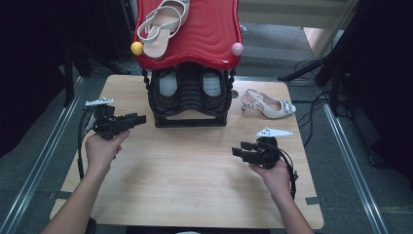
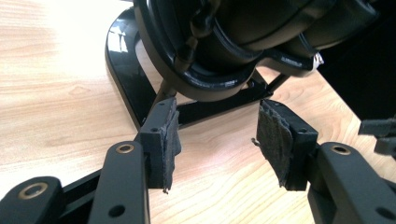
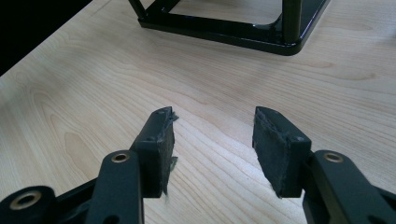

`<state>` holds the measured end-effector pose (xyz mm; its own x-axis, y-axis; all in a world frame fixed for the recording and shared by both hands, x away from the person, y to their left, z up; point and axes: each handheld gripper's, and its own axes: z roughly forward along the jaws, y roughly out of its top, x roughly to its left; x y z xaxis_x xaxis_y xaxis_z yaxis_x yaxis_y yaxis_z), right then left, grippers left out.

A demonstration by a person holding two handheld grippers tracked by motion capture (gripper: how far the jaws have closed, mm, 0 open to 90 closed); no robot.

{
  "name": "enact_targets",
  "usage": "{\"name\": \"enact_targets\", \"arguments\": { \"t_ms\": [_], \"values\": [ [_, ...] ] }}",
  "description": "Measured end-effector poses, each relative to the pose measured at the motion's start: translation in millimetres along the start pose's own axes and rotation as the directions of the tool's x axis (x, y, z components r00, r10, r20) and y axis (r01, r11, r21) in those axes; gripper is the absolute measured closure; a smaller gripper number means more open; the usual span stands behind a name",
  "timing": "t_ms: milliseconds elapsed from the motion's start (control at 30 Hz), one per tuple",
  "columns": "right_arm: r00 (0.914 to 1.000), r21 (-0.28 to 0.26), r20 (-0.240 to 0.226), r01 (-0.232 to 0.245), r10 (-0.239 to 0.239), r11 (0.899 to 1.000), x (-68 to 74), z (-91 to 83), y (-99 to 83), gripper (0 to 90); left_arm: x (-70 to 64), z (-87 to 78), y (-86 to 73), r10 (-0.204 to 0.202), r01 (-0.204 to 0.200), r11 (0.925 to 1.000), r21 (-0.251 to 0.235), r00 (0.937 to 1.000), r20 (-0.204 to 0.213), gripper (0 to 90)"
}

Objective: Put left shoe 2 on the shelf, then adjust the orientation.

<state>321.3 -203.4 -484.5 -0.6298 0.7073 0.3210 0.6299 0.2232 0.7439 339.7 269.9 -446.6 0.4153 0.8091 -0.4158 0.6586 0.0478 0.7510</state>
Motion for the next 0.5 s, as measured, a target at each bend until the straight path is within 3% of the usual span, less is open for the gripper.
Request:
{"name": "enact_targets", "arguments": {
  "t_ms": [333,433,500],
  "values": [
    [0.9999,-0.001,0.013,0.011,-0.011,1.0,-2.9,0.0,0.1,51.4,1.2,-1.5,-3.7,-0.017,0.018,0.9997,-0.019,0.9994,0.029,48.2],
    [0.9999,-0.005,0.015,0.004,-0.004,1.0,-6.6,-1.2,1.5,54.9,2.3,-2.2,-5.2,-0.021,0.022,0.9996,-0.018,0.9993,0.03,48.2],
    [0.9997,-0.009,0.025,-0.007,0.007,1.0,-9.3,-2.4,3.0,61.7,3.0,-2.4,-5.4,-0.03,0.031,0.9994,-0.018,0.9988,0.039,48.1]
  ]
}}
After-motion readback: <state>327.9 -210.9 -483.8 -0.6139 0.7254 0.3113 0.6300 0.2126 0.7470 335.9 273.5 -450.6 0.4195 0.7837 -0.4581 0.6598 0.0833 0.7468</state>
